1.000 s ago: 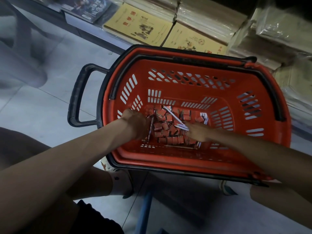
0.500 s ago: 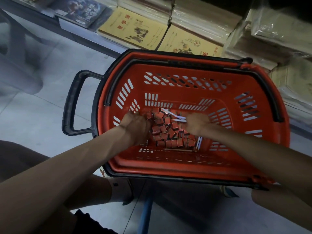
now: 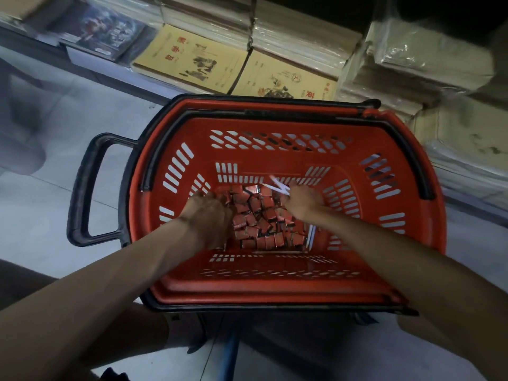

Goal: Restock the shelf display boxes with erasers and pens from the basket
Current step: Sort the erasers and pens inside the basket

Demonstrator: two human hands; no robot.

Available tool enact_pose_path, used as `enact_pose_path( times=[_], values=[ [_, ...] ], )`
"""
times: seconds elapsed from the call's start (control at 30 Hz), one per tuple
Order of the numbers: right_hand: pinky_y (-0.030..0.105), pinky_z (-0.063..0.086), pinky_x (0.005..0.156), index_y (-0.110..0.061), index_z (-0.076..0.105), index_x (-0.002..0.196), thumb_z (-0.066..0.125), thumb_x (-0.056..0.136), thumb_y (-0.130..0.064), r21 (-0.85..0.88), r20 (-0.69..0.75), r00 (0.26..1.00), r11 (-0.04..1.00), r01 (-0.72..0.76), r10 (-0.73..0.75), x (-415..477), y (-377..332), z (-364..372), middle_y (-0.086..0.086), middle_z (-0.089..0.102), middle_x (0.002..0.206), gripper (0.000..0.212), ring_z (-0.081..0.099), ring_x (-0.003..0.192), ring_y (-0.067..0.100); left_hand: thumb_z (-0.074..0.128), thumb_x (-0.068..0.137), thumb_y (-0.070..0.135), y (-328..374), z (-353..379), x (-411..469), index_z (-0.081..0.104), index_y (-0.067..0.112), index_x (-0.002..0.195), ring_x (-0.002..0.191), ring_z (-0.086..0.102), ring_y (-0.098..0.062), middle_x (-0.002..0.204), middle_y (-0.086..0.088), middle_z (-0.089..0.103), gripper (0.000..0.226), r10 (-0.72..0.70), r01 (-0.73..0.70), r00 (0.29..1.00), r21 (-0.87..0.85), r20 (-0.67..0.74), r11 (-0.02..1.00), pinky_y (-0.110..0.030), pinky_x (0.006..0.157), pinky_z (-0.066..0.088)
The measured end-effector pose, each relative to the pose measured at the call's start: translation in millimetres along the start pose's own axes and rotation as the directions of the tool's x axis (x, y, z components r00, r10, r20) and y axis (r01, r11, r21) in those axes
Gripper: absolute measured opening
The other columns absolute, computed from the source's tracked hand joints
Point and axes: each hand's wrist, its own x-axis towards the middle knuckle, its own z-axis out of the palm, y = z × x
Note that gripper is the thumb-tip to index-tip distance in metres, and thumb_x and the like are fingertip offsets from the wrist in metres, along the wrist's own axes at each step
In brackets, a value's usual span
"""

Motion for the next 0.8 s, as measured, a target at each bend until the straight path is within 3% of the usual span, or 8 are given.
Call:
enact_pose_path(
  times=[0.13, 0.23, 0.3, 0.4, 0.5, 0.63, 0.7, 0.8],
  values=[
    [0.033, 0.045, 0.067, -0.003, 0.065, 0.123, 0.043, 0.105, -0.041, 0.008, 0.161, 0.967, 0.98, -0.199, 0.195, -22, 38, 4, 0.018, 0.071, 0.114, 0.048, 0.07, 0.098, 0.037, 0.045, 0.104, 0.048, 4, 2, 2, 0.054, 0.023, 0.139, 0.13, 0.053, -0.028, 0.139, -0.006, 0.059, 0.044, -0.009, 0.008, 1.0, 0.018, 0.021, 1.0, -0.042, 0.107, 0.041],
    [0.028, 0.05, 0.057, 0.004, 0.067, 0.119, 0.052, 0.102, -0.021, 0.056, 0.295, 0.9, 0.934, -0.352, 0.321, -29, 55, 7, 0.021, 0.072, 0.116, 0.033, 0.073, 0.099, 0.035, 0.042, 0.105, 0.048, 5, 4, 2, 0.052, 0.022, 0.14, 0.132, 0.052, -0.028, 0.141, -0.006, 0.058, 0.045, -0.006, 0.004, 0.999, 0.032, 0.051, 0.999, -0.044, 0.108, 0.042],
    [0.031, 0.054, 0.06, 0.005, 0.066, 0.123, 0.052, 0.098, -0.008, 0.02, 0.299, 0.885, 0.924, -0.381, 0.358, -31, 56, 5, 0.02, 0.072, 0.117, 0.031, 0.073, 0.101, 0.033, 0.041, 0.105, 0.049, 4, 6, 1, 0.052, 0.022, 0.14, 0.131, 0.054, -0.028, 0.139, -0.006, 0.06, 0.045, -0.007, 0.004, 0.997, 0.035, 0.073, 0.999, -0.042, 0.107, 0.043],
    [0.037, 0.059, 0.084, -0.005, 0.064, 0.131, 0.047, 0.097, 0.003, -0.158, 0.174, 0.94, 0.95, -0.269, 0.295, -37, 44, 6, 0.015, 0.07, 0.125, 0.038, 0.07, 0.111, 0.031, 0.041, 0.105, 0.046, 1, 12, -1, 0.054, 0.022, 0.138, 0.128, 0.057, -0.028, 0.134, -0.006, 0.062, 0.043, -0.016, 0.013, 0.996, 0.029, 0.088, 0.999, -0.043, 0.106, 0.045],
    [0.037, 0.058, 0.084, -0.011, 0.064, 0.132, 0.046, 0.094, 0.012, -0.357, 0.083, 0.989, 0.93, -0.084, 0.121, -39, 26, 8, 0.012, 0.069, 0.124, 0.048, 0.068, 0.113, 0.029, 0.043, 0.105, 0.042, -2, 15, -4, 0.054, 0.021, 0.136, 0.125, 0.06, -0.028, 0.13, -0.005, 0.065, 0.039, -0.014, 0.009, 0.995, 0.046, 0.1, 0.999, -0.043, 0.104, 0.048],
    [0.033, 0.054, 0.074, -0.008, 0.067, 0.111, 0.065, 0.091, -0.004, -0.269, 0.252, 0.963, 0.949, 0.165, -0.096, -33, 21, 21, 0.01, 0.067, 0.109, 0.02, 0.068, 0.105, 0.028, 0.045, 0.105, 0.046, -3, 16, -4, 0.057, 0.022, 0.136, 0.122, 0.062, -0.027, 0.13, -0.004, 0.065, 0.041, -0.019, 0.011, 0.992, 0.062, 0.127, 0.998, -0.043, 0.101, 0.051],
    [0.032, 0.05, 0.075, -0.011, 0.061, 0.119, 0.072, 0.09, -0.017, -0.255, 0.351, 0.921, 0.929, 0.269, -0.171, -35, 21, 30, 0.008, 0.064, 0.113, 0.032, 0.066, 0.103, 0.026, 0.046, 0.104, 0.045, -5, 18, -3, 0.058, 0.023, 0.134, 0.121, 0.063, -0.026, 0.129, -0.003, 0.066, 0.039, -0.026, 0.018, 0.991, 0.06, 0.133, 0.998, -0.043, 0.1, 0.051],
    [0.035, 0.052, 0.087, -0.009, 0.05, 0.137, 0.065, 0.092, -0.008, -0.277, 0.381, 0.9, 0.903, 0.328, -0.21, -43, 20, 42, 0.01, 0.063, 0.121, 0.048, 0.064, 0.11, 0.028, 0.048, 0.103, 0.043, -6, 19, -2, 0.059, 0.025, 0.131, 0.121, 0.063, -0.025, 0.128, -0.001, 0.066, 0.035, -0.038, 0.035, 0.991, 0.024, 0.13, 0.999, -0.043, 0.103, 0.05]
  ],
)
